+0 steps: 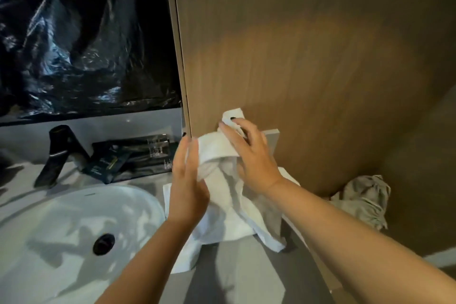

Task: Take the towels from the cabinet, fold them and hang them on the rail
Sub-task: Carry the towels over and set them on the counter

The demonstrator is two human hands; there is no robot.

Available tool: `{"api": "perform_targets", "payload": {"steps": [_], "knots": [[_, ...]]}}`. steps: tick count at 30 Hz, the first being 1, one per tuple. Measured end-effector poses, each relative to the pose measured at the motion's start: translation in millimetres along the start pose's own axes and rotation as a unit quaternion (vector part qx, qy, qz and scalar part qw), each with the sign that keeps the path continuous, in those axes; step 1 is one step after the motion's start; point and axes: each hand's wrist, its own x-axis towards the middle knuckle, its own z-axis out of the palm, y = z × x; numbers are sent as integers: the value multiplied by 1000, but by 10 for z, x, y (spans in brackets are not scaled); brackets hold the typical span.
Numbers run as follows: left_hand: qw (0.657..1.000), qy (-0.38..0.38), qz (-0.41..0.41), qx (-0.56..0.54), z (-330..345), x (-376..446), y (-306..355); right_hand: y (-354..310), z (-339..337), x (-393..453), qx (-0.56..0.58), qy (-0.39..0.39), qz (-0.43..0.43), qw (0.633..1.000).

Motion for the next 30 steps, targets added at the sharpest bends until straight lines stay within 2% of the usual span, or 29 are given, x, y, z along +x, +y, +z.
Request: {"api": "perform_targets", "payload": {"steps": [2,3,4,6,8,11,18,24,30], "knots": [[985,-79,131,81,-57,-131,-265,297,-29,-276,-88,-75,-83,990],[972,-133,163,103,-59,-236,-368,413,-24,-432,-103,-122,-94,983],[962,-192,165,107,-50,-353,-426,492,-9,-583,-101,-174,-87,976],[951,-278,106,81,11,-569,-466,550,58,-852,-81,-271,-25,959],[948,-306,55,68,98,-700,-463,513,195,-1055,-60,-333,49,940],[941,-317,50,109,194,-711,-537,463,414,-1204,-89,-333,93,934],[941,-313,51,116,330,-662,-717,655,617,-1240,-108,-310,96,940],[938,-314,55,137,301,-668,-639,595,543,-1200,-100,-336,117,929],[925,-326,1,196,163,-691,-331,452,169,-1110,-39,-342,115,932]]}}
